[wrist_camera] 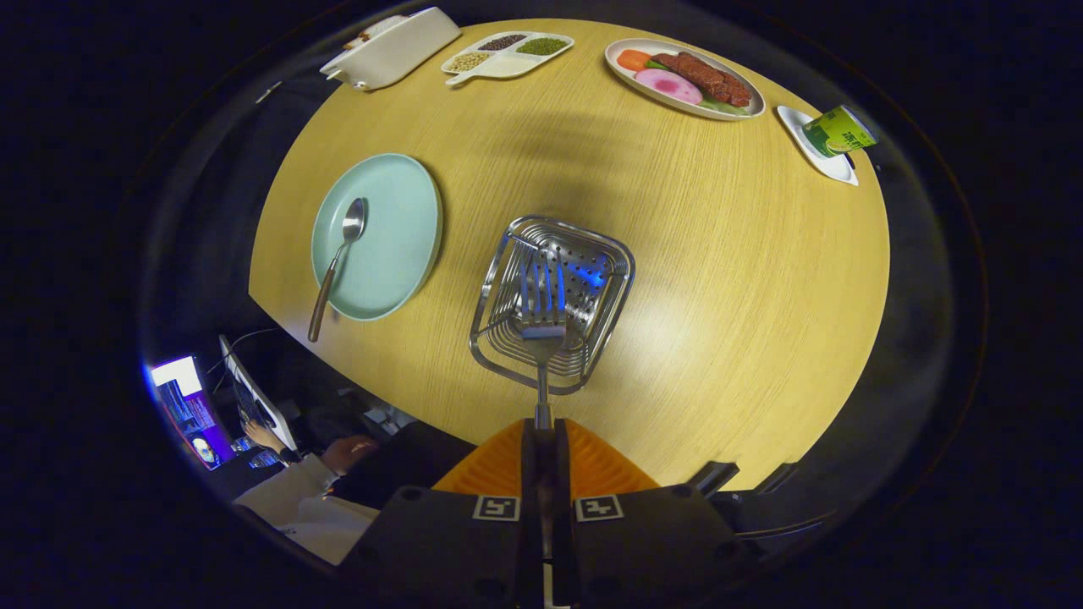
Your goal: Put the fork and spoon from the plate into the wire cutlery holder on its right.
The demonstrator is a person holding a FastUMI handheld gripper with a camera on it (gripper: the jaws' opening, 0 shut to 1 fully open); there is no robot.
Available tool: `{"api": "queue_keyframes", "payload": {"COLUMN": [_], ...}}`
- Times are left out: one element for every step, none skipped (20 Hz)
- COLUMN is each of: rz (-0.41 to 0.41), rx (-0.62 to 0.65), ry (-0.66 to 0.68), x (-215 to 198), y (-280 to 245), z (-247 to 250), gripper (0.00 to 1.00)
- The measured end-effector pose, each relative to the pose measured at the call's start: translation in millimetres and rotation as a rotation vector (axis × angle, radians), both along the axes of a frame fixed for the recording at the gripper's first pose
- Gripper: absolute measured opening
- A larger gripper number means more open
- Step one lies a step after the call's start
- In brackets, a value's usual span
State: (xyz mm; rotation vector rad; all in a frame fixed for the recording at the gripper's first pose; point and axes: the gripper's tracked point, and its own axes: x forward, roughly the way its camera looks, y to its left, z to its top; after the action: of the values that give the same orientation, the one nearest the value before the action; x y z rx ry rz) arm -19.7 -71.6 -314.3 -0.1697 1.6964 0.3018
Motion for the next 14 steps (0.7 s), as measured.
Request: {"api": "queue_keyframes", "payload": {"rz": [0.0,-0.001,0.0,0.001,0.0,-0.002,-0.008,-0.014,-0.017,-0.021,-0.026,-0.031,-0.036,-0.042], "rx": [-0.004,-0.005,-0.008,-0.011,-0.015,-0.02,-0.018,-0.015,-0.016,-0.012,-0.012,-0.012,-0.013,-0.009], "ry": [0.011,0.018,0.026,0.034,0.043,0.051,0.06,0.063,0.06,0.056,0.049,0.036,0.021,0.003], "x": [1,1,1,0,-1,-2,-2,-2,-1,0,2,4,6,8], "y": [0,1,1,1,1,1,1,2,2,3,2,1,-1,-3], "z": [-1,-2,-3,-4,-5,-6,-6,-6,-6,-5,-3,-2,0,4], "gripper": [0.09,0.09,0.09,0.09,0.09,0.09,0.1,0.1,0.12,0.12,0.17,0.19,0.31,0.43]}}
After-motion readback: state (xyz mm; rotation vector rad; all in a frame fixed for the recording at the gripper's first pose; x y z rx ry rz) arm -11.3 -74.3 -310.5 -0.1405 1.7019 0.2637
